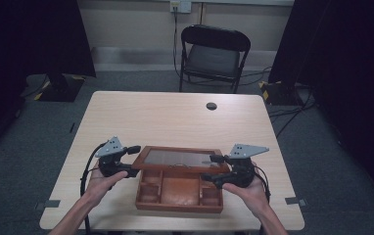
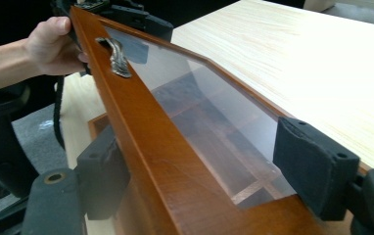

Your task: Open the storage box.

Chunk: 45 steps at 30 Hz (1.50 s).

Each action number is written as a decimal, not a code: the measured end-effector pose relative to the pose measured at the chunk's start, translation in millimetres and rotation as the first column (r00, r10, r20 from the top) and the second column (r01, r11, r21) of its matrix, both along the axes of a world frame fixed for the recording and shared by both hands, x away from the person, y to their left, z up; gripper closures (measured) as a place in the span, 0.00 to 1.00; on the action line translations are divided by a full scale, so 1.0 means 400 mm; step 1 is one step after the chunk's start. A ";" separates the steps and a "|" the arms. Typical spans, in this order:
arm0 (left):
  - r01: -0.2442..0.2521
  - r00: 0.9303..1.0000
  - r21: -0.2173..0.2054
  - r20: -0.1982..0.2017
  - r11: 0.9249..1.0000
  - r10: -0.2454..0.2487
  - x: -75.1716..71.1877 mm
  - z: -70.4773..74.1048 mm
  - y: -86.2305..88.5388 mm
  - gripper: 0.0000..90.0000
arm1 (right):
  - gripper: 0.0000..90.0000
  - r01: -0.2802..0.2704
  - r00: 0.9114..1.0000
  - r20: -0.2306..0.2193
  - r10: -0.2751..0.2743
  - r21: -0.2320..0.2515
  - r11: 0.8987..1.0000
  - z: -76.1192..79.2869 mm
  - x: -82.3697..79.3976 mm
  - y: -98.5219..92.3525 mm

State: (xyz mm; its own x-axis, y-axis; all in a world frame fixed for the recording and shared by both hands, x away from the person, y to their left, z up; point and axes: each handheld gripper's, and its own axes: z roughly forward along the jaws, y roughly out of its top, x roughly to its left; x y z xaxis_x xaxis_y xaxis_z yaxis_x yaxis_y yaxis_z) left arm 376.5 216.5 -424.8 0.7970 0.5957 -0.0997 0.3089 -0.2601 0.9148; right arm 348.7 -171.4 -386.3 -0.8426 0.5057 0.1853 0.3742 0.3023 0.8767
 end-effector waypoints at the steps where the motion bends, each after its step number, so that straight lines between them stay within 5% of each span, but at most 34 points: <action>1: -0.001 1.000 0.003 -0.002 1.000 0.001 0.002 0.001 -0.001 0.35 | 0.28 0.006 1.000 0.004 -0.006 -0.003 1.000 0.000 0.000 0.000; 11: -0.022 0.999 -0.031 -0.044 0.999 0.021 0.023 -0.001 0.011 0.47 | 0.32 0.042 0.999 0.003 -0.042 0.033 0.999 0.006 0.028 -0.031; 22: -0.020 0.999 0.002 -0.025 1.000 0.020 0.046 0.017 -0.002 0.44 | 0.39 0.089 0.996 0.003 -0.089 0.060 0.994 0.000 0.057 -0.055; 30: -0.017 1.000 0.006 -0.023 1.000 0.017 0.058 0.006 -0.011 0.44 | 0.42 0.075 0.997 0.003 -0.075 0.058 0.996 -0.006 0.072 -0.065; 40: -0.025 0.999 -0.037 -0.039 0.999 0.023 0.077 -0.005 -0.016 0.44 | 0.43 0.090 0.996 -0.007 -0.090 0.072 0.993 -0.010 0.097 -0.068; 45: -0.022 0.999 0.012 -0.032 1.000 0.023 0.087 0.002 -0.021 0.47 | 0.45 0.102 0.995 -0.005 -0.102 0.073 0.992 -0.012 0.107 -0.068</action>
